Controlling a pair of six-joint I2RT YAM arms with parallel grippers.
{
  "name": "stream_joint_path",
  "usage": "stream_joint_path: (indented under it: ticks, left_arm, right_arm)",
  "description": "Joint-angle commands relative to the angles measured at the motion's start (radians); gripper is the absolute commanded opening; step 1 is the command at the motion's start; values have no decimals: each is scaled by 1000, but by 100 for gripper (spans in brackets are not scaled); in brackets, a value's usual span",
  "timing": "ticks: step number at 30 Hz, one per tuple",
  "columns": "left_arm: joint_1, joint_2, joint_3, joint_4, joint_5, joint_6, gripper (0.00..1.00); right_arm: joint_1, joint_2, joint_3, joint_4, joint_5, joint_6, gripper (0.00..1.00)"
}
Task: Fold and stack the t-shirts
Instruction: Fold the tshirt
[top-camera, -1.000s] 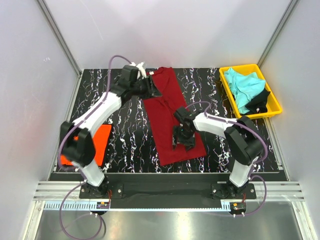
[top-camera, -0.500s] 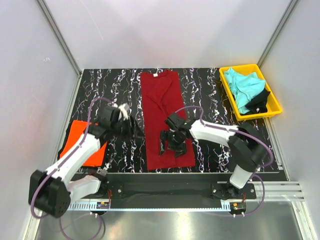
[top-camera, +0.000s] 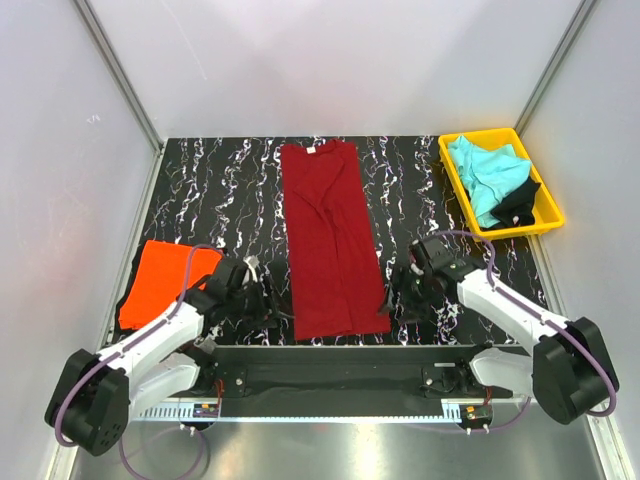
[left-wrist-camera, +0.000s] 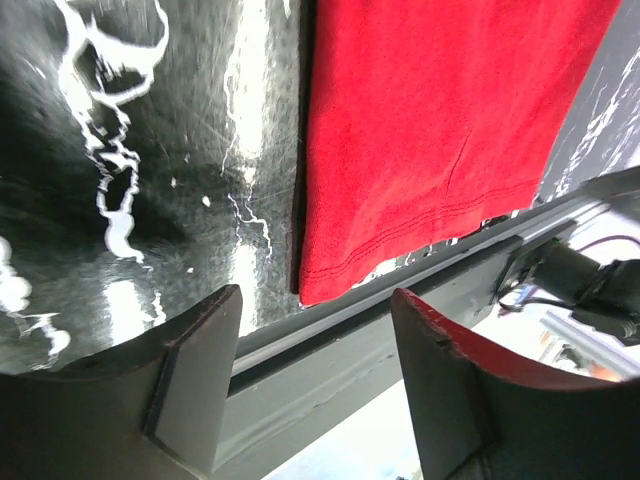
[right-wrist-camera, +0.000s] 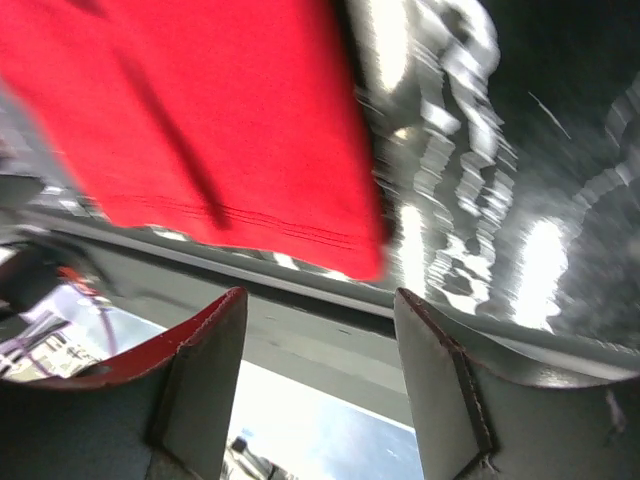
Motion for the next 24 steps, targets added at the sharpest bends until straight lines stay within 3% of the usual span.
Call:
stream_joint_path:
  ticks: [1,9,18,24]
  left_arm:
    - [-33,1,-55,155,46,-122,67]
    - [-115,35,-131,226,-17,-240,65]
    - [-170,196,-92,259,-77,-274,54]
    - [-199,188,-105,211,-137,-310,49]
  right_arm:
    - [-18,-46,-71,-18,-9,9,67]
    - [-41,5,-102,-1,20,46,69]
    - [-41,92,-119,120,-10,21,59]
    - [-40,120,-119,143,-27,32,54]
